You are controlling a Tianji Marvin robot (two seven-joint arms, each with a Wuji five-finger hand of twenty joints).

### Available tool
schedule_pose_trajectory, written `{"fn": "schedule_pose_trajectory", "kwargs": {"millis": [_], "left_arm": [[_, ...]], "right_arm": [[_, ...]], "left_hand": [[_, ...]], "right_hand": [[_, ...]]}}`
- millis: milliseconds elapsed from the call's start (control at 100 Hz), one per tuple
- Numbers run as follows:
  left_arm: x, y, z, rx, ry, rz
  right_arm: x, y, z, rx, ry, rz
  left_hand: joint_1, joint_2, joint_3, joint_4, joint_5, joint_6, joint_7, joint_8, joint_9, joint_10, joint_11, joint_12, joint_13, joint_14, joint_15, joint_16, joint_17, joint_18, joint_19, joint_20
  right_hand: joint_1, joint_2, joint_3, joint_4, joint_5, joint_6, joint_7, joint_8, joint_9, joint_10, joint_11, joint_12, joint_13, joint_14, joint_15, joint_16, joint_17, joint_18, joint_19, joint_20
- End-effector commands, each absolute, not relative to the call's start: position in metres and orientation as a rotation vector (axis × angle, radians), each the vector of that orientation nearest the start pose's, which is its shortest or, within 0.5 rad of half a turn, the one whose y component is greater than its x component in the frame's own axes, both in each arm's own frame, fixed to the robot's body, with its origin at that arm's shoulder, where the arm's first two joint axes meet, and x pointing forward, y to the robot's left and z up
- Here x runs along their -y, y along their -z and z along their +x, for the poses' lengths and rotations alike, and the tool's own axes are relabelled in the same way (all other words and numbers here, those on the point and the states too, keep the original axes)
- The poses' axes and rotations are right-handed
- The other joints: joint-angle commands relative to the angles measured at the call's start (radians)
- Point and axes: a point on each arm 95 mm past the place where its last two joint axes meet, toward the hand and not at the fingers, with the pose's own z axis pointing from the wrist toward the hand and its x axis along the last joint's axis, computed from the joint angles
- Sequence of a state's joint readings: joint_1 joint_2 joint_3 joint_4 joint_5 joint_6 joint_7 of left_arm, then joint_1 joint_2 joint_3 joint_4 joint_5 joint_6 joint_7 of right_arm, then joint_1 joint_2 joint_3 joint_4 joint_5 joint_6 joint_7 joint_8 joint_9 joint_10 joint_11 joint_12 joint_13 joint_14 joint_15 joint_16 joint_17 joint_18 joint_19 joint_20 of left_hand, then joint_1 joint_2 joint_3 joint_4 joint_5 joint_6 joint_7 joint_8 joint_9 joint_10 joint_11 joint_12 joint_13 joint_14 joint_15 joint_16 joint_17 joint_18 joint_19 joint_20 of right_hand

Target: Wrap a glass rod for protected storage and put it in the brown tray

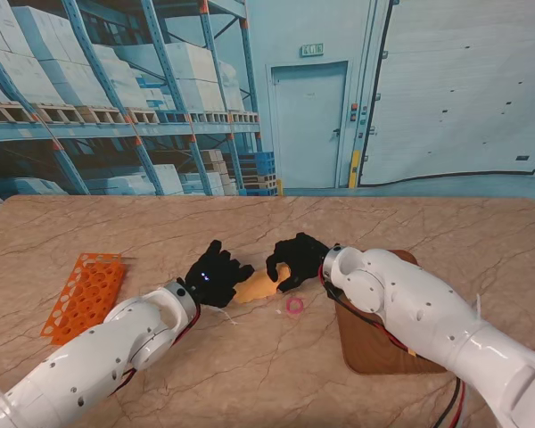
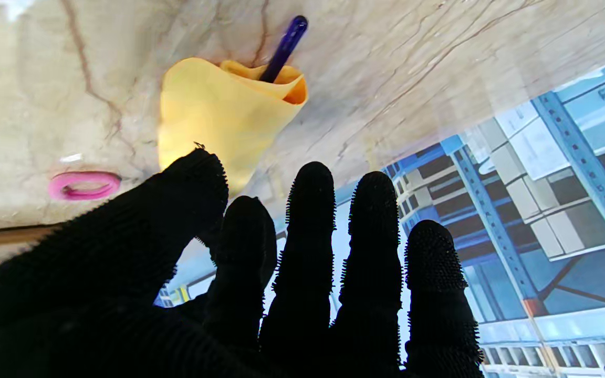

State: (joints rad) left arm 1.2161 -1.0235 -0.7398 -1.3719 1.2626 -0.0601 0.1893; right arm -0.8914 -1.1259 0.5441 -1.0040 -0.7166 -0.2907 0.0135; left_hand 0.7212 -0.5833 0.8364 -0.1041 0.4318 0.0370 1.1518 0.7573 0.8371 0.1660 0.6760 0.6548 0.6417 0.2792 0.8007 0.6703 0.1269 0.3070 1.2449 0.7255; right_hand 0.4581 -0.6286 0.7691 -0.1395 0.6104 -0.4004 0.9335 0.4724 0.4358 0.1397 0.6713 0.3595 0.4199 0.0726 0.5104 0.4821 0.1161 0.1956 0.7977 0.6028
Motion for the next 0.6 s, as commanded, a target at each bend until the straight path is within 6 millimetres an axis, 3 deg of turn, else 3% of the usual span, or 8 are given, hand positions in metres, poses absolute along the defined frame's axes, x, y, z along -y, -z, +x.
{"fn": "schedule_pose_trajectory", "kwargs": {"millis": [0, 60, 100, 280, 590], "left_arm": [[0.073, 0.350, 0.421, -1.861, 1.409, -0.534], [0.071, 0.347, 0.419, -1.855, 1.412, -0.537], [0.071, 0.346, 0.418, -1.846, 1.419, -0.542], [0.077, 0.345, 0.422, -1.815, 1.433, -0.592], [0.096, 0.356, 0.437, -1.825, 1.401, -0.710]], "right_arm": [[-0.069, 0.354, 0.498, -2.083, -1.516, 0.980], [-0.068, 0.352, 0.496, -2.071, -1.533, 0.974], [-0.068, 0.351, 0.495, -2.058, -1.546, 0.973], [-0.069, 0.345, 0.495, -1.974, -1.609, 0.955], [-0.073, 0.353, 0.509, -1.976, -1.548, 0.949]], "left_hand": [[-0.020, -0.002, -0.026, -0.031, 0.020, 0.012, -0.030, -0.019, -0.014, 0.029, 0.021, -0.022, -0.017, 0.037, -0.009, 0.011, -0.022, 0.030, -0.015, -0.008], [-0.001, 0.020, -0.054, -0.040, 0.035, 0.005, -0.034, -0.028, -0.009, 0.030, 0.018, -0.027, -0.017, 0.039, -0.012, 0.012, -0.024, 0.032, -0.018, -0.009], [0.021, 0.030, -0.054, -0.036, 0.046, -0.001, -0.032, -0.031, -0.001, 0.030, 0.018, -0.027, -0.012, 0.041, -0.011, 0.013, -0.021, 0.034, -0.017, -0.008], [0.090, 0.084, -0.026, -0.027, 0.088, 0.013, -0.058, -0.079, 0.041, 0.039, -0.032, 0.070, -0.001, 0.049, -0.008, 0.017, -0.014, 0.036, -0.011, -0.002], [0.100, 0.101, -0.044, -0.030, 0.124, 0.040, -0.153, -0.201, -0.004, 0.059, -0.076, 0.045, -0.044, 0.058, -0.039, 0.002, -0.038, 0.038, -0.028, -0.013]], "right_hand": [[-0.035, -0.009, -0.019, 0.013, 0.016, -0.003, -0.005, 0.009, -0.015, 0.002, -0.013, -0.002, -0.002, 0.006, -0.021, -0.007, -0.012, 0.018, -0.026, 0.024], [-0.032, 0.001, -0.012, 0.015, 0.028, -0.013, 0.003, 0.009, -0.005, 0.003, -0.013, -0.002, 0.003, 0.006, -0.021, -0.007, -0.008, 0.020, -0.027, 0.026], [-0.032, 0.001, 0.043, 0.001, 0.026, -0.030, 0.045, -0.024, 0.008, 0.003, -0.018, 0.001, 0.010, 0.006, -0.023, -0.002, -0.001, 0.019, -0.034, 0.035], [0.012, 0.044, 0.125, -0.027, 0.046, -0.045, 0.085, -0.053, 0.040, 0.006, 0.010, 0.013, 0.035, 0.005, 0.018, 0.018, 0.023, 0.016, -0.017, 0.049], [-0.003, 0.013, 0.194, -0.023, -0.070, 0.004, 0.000, -0.097, -0.034, 0.012, 0.042, 0.010, 0.021, 0.001, 0.081, 0.032, 0.017, -0.001, 0.051, 0.041]]}}
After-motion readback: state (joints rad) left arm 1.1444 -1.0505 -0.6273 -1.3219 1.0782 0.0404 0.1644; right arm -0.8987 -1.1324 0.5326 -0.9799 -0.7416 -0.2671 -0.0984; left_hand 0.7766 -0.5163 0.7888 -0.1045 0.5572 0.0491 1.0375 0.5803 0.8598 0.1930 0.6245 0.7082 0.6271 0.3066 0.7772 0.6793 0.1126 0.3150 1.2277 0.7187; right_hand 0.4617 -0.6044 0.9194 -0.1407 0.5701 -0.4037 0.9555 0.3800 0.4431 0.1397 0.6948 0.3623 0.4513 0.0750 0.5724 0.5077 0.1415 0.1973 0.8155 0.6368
